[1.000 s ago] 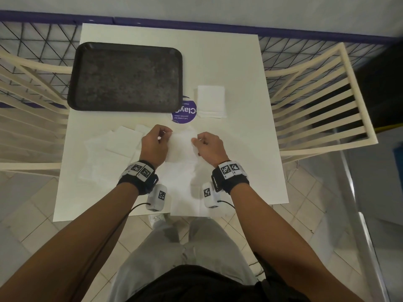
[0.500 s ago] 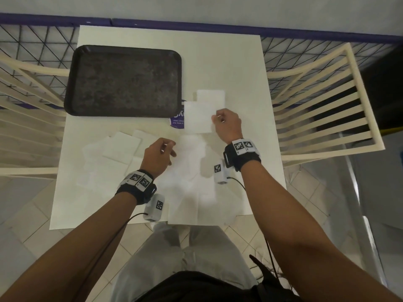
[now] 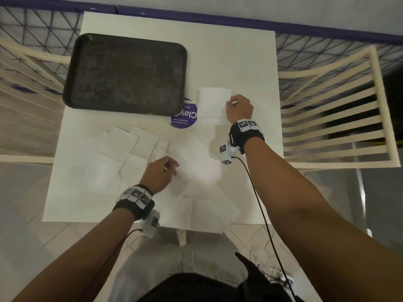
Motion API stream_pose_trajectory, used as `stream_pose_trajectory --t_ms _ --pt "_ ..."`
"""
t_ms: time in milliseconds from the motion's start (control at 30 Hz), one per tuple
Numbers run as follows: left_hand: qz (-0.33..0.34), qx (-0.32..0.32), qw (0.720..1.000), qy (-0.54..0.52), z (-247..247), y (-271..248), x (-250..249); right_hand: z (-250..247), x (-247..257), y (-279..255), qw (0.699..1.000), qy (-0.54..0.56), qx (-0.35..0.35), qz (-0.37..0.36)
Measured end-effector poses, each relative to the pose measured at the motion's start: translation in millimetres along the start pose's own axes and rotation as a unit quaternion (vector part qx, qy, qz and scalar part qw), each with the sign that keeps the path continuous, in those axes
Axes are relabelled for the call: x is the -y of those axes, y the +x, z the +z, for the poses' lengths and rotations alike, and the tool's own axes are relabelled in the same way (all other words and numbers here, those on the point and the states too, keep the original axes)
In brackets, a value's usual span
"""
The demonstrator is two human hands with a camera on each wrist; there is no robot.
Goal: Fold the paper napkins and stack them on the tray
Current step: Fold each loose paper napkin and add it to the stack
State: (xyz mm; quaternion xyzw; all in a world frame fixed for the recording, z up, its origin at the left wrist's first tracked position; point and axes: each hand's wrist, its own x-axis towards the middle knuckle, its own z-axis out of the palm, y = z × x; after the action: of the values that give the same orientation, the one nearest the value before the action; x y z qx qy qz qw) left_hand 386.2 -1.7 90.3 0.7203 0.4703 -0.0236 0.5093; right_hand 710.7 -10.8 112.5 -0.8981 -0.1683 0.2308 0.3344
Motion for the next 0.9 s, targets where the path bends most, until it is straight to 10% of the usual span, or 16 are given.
stream_pose_trajectory --t_ms 433,900 --pt "0.013 -0.023 1.0 -0.007 -2 -10 -2 -1 -21 -30 0.997 0.068 -0.038 0.001" --pt "0.149 0.03 0.969 0.194 13 -33 29 28 -80 -193 0.968 -0.018 0.207 -0.139"
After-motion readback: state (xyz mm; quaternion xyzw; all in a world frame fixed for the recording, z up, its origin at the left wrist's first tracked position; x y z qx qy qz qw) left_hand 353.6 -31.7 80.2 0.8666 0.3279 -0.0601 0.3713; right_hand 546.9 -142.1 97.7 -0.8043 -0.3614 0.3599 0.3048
